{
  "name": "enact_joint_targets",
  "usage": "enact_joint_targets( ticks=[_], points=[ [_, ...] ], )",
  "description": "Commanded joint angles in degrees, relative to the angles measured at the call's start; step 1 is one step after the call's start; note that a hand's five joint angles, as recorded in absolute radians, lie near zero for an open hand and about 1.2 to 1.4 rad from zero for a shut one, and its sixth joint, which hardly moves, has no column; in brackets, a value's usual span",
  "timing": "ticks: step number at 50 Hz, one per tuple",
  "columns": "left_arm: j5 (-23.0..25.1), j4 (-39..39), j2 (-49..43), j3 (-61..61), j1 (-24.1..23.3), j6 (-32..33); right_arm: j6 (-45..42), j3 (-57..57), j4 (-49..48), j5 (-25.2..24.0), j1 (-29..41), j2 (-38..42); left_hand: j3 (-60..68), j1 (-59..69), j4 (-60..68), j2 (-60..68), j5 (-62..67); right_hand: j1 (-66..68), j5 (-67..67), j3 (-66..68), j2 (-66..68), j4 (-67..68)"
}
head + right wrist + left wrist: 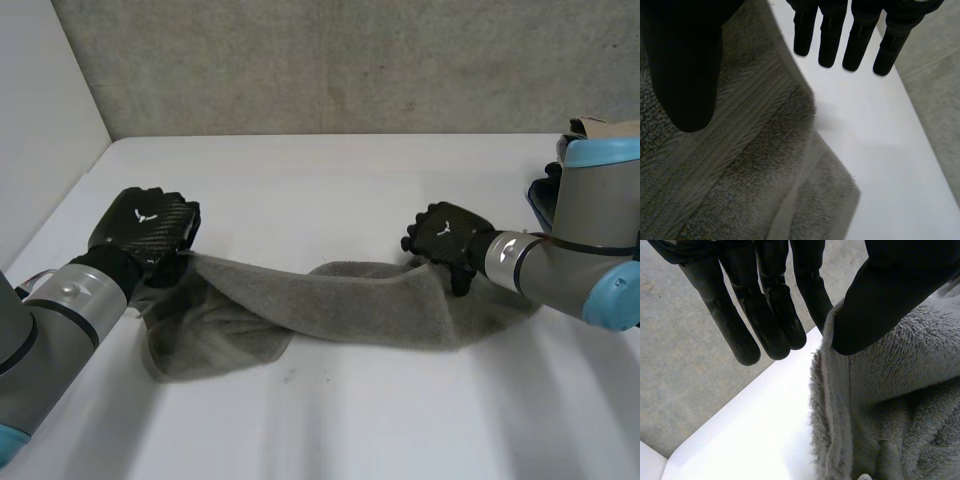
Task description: Fold the laundry.
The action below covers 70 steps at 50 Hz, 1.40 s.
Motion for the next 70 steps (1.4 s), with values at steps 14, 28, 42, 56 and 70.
enact_joint_targets(
  ticks=[14,28,42,56,70],
  points=[
    [-2.12,17.79,-11.71,31.73,4.16,7.57,22.72,-14.19,-35.73,18.15,0.77,-7.05,11.6,13.63,11.15,11.37,13.67,55.08,56.08,55.58,55.28,56.09],
    [-3.45,29.93,-11.98,35.19,4.43,-0.43,25.71,-13.52,-41.45,21.87,1.21,-12.32,11.6,13.63,11.15,11.37,13.67,55.08,56.08,55.58,55.28,56.09],
    [-3.1,29.23,-12.15,7.94,4.69,0.18,25.71,8.8,-33.82,16.32,0.95,-11.1,11.6,13.63,11.15,11.37,13.67,55.08,56.08,55.58,55.28,56.09],
    [-3.1,7.55,-6.63,-3.84,5.74,8.96,16.5,24.12,-15.02,15.79,0.16,-17.23,11.6,13.63,11.15,11.37,13.67,55.08,56.08,55.58,55.28,56.09],
    [-2.92,-36.09,6.75,-1.56,6.18,21.62,-4.88,32.65,13.05,21.15,-2.3,-33.24,11.6,13.63,11.15,11.37,13.67,55.08,56.08,55.58,55.28,56.09]
  ],
)
